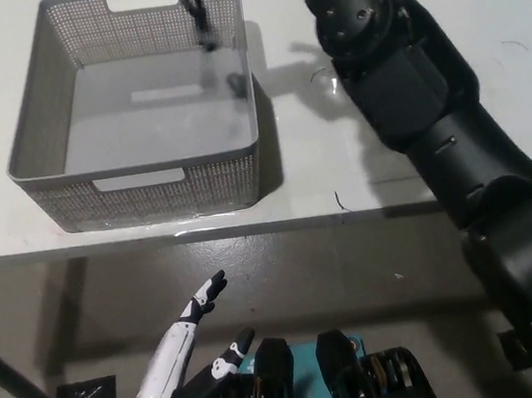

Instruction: Use the right hand to pick up a black power cord and place it into a container on the left hand side

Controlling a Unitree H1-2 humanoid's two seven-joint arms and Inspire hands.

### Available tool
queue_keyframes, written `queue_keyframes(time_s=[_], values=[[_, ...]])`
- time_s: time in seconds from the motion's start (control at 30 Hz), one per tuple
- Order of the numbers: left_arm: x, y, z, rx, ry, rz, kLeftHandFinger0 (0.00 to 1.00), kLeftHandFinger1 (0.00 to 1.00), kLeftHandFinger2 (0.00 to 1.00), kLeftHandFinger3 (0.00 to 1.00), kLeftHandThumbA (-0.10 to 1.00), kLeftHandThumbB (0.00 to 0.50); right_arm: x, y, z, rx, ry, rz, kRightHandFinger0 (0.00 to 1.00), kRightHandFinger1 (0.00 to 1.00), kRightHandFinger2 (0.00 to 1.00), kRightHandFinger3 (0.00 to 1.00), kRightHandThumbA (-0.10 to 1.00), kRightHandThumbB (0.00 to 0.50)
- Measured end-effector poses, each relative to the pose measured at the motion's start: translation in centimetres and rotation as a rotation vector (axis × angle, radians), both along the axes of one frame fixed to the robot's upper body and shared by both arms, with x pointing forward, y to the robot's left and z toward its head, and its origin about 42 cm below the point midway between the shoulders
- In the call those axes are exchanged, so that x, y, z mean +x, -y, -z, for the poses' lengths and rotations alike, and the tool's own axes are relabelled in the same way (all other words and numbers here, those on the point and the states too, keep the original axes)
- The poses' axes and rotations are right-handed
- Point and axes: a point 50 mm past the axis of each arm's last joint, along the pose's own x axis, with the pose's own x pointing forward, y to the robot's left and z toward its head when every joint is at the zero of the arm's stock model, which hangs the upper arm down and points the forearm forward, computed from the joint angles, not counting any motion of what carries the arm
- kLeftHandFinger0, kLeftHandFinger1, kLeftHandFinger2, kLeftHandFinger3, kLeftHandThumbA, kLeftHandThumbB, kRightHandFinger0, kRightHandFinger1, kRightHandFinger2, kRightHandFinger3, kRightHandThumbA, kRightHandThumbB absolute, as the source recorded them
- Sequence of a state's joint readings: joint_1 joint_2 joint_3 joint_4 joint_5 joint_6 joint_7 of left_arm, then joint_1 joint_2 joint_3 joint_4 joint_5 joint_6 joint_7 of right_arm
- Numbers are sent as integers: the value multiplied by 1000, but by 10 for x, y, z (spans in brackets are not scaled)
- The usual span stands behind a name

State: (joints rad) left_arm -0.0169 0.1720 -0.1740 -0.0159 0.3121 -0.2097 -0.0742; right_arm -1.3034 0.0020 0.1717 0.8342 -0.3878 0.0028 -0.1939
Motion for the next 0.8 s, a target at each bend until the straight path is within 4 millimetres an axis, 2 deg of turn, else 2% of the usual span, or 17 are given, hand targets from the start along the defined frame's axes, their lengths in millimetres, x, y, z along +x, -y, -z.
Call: queue_keyframes(time_s=[0.07,0.13,0.2,0.33,0.43,0.47,0.5,0.53,0.57,0.6,0.63,0.7,0.8], values=[[0,1,2,2,-7,5,1000,1000,1000,1000,808,75,-4,-13,-5,-2,8,-21,0,288,662,734,-100,174],[1,2,2,3,-9,11,1000,1000,1000,1000,776,68,-9,-25,-8,-4,15,-42,0,289,664,737,-100,166],[1,4,2,7,-6,20,1000,1000,1000,1000,806,94,-15,-41,-6,-8,13,-70,0,290,664,740,-100,152],[3,8,0,17,0,34,1000,1000,1000,1000,842,114,-19,-53,-2,-10,2,-90,0,289,658,739,-100,149],[5,11,-2,27,6,47,1000,1000,1000,1000,828,102,-18,-55,3,-17,-12,-89,0,326,682,738,-100,181],[6,12,-3,32,9,50,1000,1000,1000,1000,825,101,-17,-54,6,-23,-22,-85,165,514,893,983,37,222],[7,12,-4,35,13,53,1000,1000,1000,1000,813,96,-16,-54,9,-31,-33,-82,471,807,1000,1000,314,281],[8,13,-5,36,15,56,1000,1000,1000,1000,808,98,-15,-53,12,-43,-45,-78,658,939,1000,1000,361,290],[9,14,-7,39,16,59,1000,1000,1000,1000,800,97,-14,-52,18,-78,-74,-78,906,1000,1000,1000,545,390],[9,14,-7,41,16,61,1000,1000,1000,1000,798,97,-14,-52,21,-97,-92,-80,1000,1000,1000,1000,589,386],[10,14,-8,42,15,62,1000,1000,1000,1000,789,99,-13,-51,24,-116,-112,-83,1000,1000,1000,1000,785,490],[10,14,-8,43,13,62,1000,1000,1000,1000,770,98,-12,-50,29,-141,-136,-84,1000,1000,1000,1000,941,500],[9,14,-7,47,3,64,1000,1000,1000,1000,774,105,-9,-43,51,-263,-228,-93,1000,1000,1000,1000,1000,500]])
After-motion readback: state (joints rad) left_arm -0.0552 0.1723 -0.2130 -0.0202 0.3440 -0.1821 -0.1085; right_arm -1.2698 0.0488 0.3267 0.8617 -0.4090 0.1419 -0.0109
